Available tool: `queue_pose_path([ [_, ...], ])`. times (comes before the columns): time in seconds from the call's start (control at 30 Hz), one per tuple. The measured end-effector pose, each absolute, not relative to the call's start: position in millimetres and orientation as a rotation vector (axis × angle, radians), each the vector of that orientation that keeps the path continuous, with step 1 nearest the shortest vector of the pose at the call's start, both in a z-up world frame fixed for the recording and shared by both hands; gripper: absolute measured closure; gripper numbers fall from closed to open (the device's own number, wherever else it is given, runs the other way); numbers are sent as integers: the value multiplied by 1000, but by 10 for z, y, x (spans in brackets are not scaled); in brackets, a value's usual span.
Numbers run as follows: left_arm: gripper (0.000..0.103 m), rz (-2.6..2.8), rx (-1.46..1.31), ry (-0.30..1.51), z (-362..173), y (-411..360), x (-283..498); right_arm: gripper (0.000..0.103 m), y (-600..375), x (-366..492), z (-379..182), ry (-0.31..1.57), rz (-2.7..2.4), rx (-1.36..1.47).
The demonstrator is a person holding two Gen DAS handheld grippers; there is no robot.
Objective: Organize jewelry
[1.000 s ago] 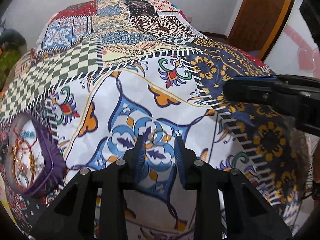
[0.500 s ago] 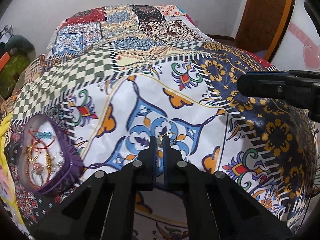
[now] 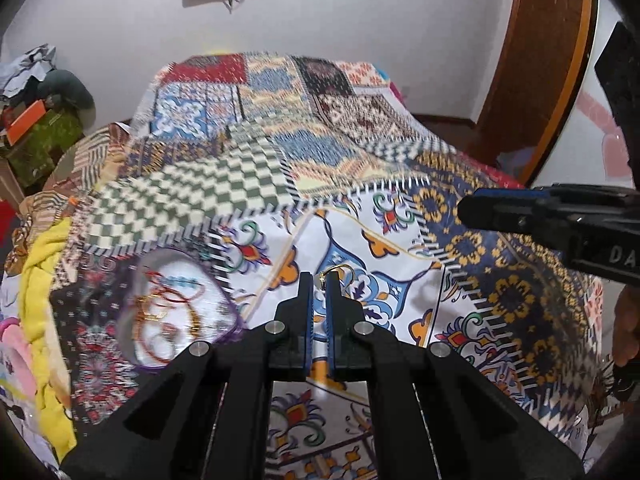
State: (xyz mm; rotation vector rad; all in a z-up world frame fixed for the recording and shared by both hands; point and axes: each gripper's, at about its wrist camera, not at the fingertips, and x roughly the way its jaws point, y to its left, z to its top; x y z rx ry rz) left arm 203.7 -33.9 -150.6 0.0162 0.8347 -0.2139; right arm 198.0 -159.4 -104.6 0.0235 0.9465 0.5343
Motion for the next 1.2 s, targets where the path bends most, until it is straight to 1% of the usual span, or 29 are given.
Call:
queue_pose_path([
  [0.3, 99, -158, -11, 743, -1147, 6, 1827, 84, -1249, 1885, -841, 899, 590, -1],
  [0.63, 99, -70, -53, 692, -966, 472, 1661, 84, -886, 1865, -727, 870, 669, 8],
  [0.9, 99, -25, -82, 694, -1018, 762, 1626, 84, -558, 1871, -761, 867, 724, -12],
  [1.2, 99, -22, -114, 743, -1290, 919, 1725, 84, -299, 1971, -1024, 930, 758, -24],
])
